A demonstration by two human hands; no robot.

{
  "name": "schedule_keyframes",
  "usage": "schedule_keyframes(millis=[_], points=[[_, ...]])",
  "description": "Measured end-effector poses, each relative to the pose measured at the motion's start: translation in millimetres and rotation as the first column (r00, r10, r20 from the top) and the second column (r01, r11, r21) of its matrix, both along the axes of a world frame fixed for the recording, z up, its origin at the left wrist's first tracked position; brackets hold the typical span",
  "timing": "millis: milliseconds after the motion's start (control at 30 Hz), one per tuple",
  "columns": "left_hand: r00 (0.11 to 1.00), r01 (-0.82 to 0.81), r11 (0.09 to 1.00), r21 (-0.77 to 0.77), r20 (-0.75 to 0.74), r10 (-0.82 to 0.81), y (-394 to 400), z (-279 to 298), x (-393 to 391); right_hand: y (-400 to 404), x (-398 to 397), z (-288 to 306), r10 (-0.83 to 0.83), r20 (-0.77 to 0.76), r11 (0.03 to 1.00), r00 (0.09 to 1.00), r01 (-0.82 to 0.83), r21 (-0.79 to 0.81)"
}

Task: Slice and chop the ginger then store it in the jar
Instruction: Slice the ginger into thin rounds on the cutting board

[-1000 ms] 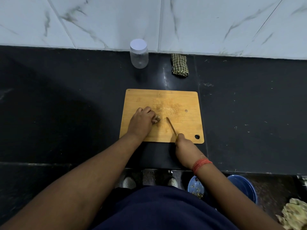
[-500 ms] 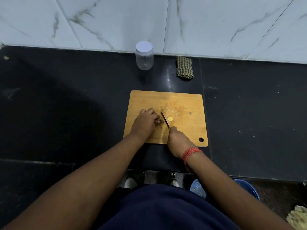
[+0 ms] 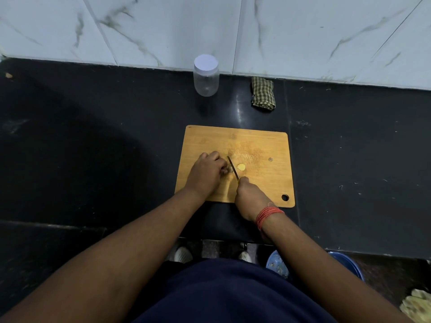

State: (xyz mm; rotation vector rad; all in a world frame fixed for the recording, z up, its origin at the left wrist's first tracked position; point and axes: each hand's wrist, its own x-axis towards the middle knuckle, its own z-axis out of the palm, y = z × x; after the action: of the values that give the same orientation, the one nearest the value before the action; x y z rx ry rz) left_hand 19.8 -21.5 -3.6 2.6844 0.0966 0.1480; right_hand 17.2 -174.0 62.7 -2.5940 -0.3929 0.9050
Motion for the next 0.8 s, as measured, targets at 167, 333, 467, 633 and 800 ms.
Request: schedule_keyframes(millis=[167,333,467,633,800], points=[[1.0,-0.004,1.0,0.0,0.017,0.004,0.1,-2.5,0.6,13.1,15.0,-1.1,0.023,-0.008,0.998,1.0,-0.024,-0.065],[0.999,0.002,1.0,0.026,0.032,-0.002,0.6,-4.0,0.5,15.4,18.6,-5.5,0.157,0.068,0.984,0.985,-0.151,-0.096],[0.999,-0.047,0.999,0.005,0.026,0.046,-3.7,-2.9,-1.2,13.4,14.0,-7.0,0.067,-0.013,0.989,0.998,-0.068,-0.131],[0.997,-0.079,0.997,-0.021,0.013,0.079,-7.4,-1.7,-2.3,5.0,5.2,-7.6,0.082,-0.004,0.991,0.997,-0.082,-0.108],[0.995,-0.098,0.995,-0.032,-0.025,0.097,-8.7,0.6,-2.1,4.3,1.1,-6.2,0.1,0.023,0.99,0.995,-0.097,-0.105]])
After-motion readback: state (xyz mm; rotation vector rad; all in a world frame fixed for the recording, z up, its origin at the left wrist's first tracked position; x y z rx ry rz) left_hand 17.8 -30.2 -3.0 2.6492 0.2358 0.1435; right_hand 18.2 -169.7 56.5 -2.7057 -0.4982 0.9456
